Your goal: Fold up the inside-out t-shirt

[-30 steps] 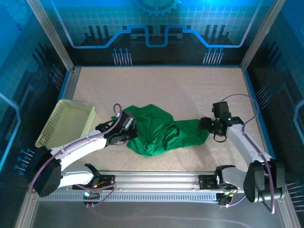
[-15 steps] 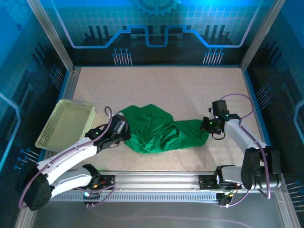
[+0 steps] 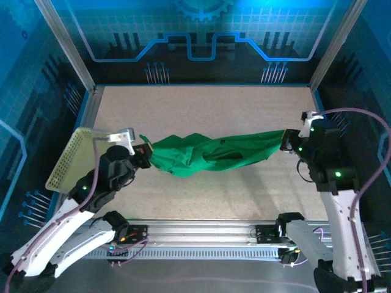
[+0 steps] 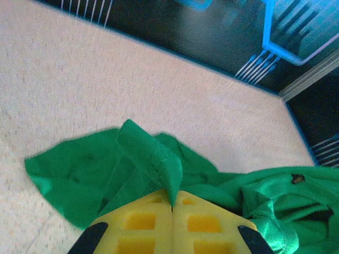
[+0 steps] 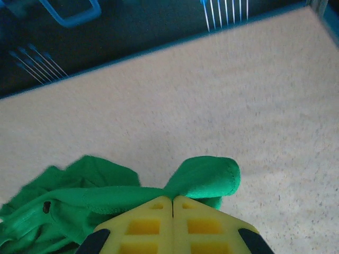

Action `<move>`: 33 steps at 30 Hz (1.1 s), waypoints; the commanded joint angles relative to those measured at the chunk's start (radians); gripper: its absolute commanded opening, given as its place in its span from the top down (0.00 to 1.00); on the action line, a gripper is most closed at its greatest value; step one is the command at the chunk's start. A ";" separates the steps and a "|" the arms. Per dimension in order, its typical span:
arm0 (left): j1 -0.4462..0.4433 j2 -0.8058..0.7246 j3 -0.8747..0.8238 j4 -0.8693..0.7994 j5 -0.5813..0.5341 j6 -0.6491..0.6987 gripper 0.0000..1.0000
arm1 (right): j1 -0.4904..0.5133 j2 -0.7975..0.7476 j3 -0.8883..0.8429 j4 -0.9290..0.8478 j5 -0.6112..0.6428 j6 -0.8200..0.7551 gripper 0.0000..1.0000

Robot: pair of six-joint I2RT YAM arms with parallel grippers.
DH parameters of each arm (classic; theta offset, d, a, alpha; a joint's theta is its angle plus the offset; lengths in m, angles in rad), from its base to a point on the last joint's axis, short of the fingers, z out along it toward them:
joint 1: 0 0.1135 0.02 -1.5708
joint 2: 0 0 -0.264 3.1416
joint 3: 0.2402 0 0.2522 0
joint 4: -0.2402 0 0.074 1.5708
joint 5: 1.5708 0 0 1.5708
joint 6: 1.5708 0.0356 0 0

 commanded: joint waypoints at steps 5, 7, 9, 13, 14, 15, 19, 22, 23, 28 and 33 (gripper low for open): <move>0.093 0.102 0.085 -0.168 -0.180 0.011 1.00 | 0.124 0.041 -0.005 -0.090 0.018 0.033 1.00; 0.154 0.144 0.066 -0.179 -0.107 -0.008 1.00 | 0.250 0.076 -0.060 -0.053 0.092 0.068 1.00; 0.213 0.174 0.031 -0.178 -0.036 -0.033 1.00 | 0.381 0.136 -0.115 -0.014 0.161 0.109 1.00; 0.290 0.194 -0.043 -0.152 0.061 -0.060 1.00 | 0.537 0.297 -0.197 0.070 0.187 0.175 1.00; 0.299 0.193 -0.056 -0.147 0.072 -0.062 1.00 | 0.564 0.348 -0.204 0.082 0.196 0.184 1.00; 0.310 0.192 -0.068 -0.141 0.082 -0.060 1.00 | 0.581 0.384 -0.207 0.088 0.205 0.196 0.98; 0.336 0.193 -0.086 -0.130 0.104 -0.051 1.00 | 0.604 0.464 -0.209 0.111 0.191 0.186 0.64; 0.346 0.193 -0.088 -0.128 0.103 -0.042 1.00 | 0.576 0.424 -0.219 0.103 0.184 0.171 0.49; 0.348 0.193 -0.090 -0.128 0.100 -0.039 1.00 | 0.560 0.398 -0.230 0.105 0.170 0.167 0.47; 0.390 0.198 -0.109 -0.122 0.103 -0.034 1.00 | 0.359 0.251 -0.362 0.140 0.011 0.151 0.44; 0.422 0.204 -0.131 -0.098 0.146 -0.043 1.00 | 0.180 0.215 -0.491 0.213 -0.152 0.152 0.48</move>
